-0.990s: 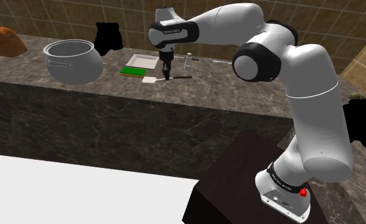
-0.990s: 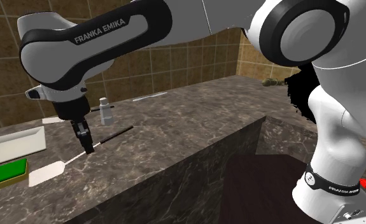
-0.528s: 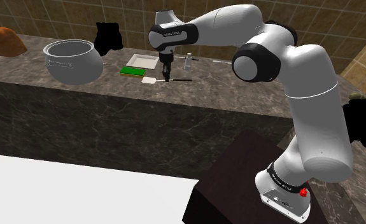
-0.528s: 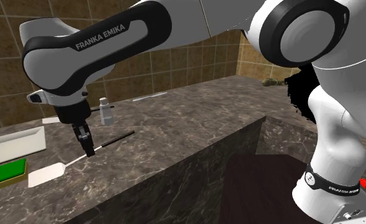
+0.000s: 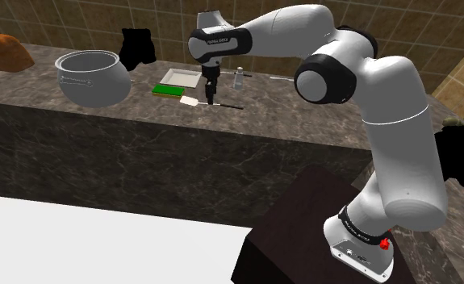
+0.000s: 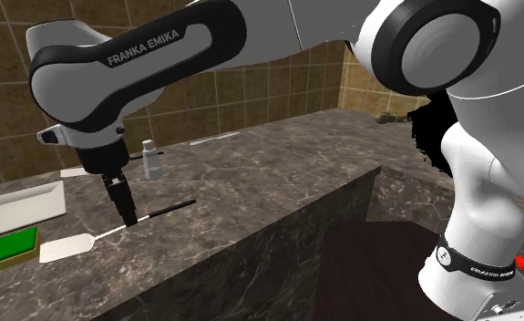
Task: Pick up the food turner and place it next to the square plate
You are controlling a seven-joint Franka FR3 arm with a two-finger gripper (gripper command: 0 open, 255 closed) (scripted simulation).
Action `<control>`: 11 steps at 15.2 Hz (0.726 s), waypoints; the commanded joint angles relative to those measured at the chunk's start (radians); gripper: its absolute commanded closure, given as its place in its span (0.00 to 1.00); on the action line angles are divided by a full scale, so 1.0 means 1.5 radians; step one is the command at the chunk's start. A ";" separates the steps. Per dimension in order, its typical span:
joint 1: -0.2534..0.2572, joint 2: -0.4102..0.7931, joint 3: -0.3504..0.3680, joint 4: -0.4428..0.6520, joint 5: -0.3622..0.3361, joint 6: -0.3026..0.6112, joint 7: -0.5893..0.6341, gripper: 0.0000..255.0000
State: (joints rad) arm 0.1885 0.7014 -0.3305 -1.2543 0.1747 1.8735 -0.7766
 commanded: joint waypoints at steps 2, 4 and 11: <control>-0.003 -0.006 -0.002 0.047 -0.003 -0.052 0.004 0.00; -0.004 -0.007 -0.002 0.064 -0.004 -0.069 0.005 0.00; -0.004 -0.007 -0.002 0.064 -0.004 -0.069 0.005 0.00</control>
